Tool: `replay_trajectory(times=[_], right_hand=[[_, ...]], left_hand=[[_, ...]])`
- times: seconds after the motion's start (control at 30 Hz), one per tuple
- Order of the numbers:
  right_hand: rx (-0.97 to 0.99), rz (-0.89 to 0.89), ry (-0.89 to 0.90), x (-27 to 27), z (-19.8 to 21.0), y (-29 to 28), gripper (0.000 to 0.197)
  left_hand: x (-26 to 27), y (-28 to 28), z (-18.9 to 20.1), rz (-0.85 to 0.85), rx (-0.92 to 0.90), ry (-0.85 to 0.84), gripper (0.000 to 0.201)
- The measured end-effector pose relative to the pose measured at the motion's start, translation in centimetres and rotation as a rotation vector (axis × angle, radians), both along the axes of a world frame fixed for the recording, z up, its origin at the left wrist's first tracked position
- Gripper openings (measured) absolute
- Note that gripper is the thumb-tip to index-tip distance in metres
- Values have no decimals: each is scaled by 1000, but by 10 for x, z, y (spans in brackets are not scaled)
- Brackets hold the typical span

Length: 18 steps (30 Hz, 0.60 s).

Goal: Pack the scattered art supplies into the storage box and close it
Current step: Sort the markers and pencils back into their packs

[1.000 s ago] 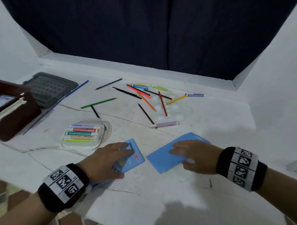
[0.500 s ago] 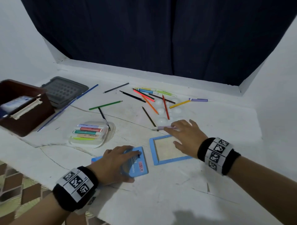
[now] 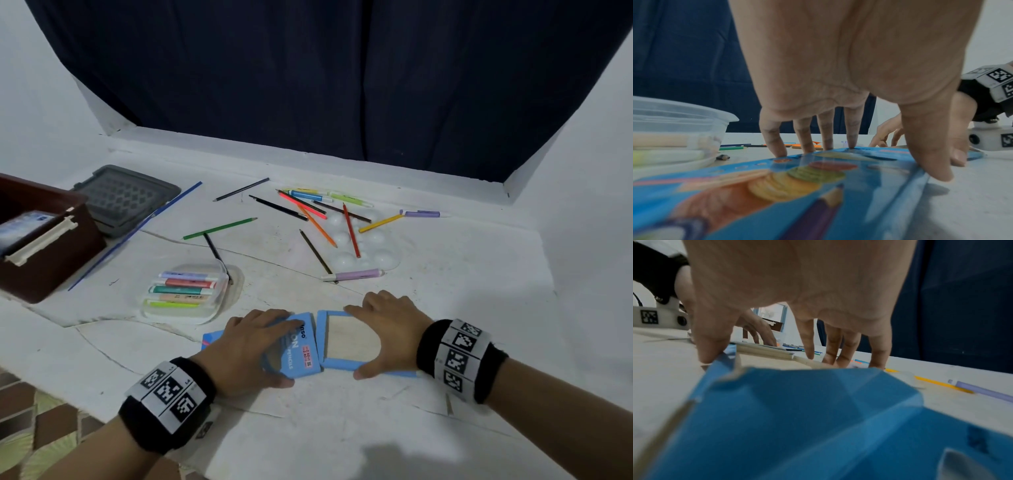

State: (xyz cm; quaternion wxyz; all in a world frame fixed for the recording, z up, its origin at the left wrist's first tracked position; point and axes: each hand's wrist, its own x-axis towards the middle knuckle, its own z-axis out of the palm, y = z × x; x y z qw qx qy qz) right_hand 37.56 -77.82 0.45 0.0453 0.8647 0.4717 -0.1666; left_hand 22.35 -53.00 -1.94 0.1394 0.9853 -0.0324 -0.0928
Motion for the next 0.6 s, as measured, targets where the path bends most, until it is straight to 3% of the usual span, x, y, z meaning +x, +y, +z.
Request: replay_trajectory(times=[0.4,0.6], right_hand=[[86,37,94,-26,4,26,92],[93,29,62,-39,4,53,96]], left_hand=[[5,7,5,-126,43,0,95],[3,10,4,-125,8,3,90]])
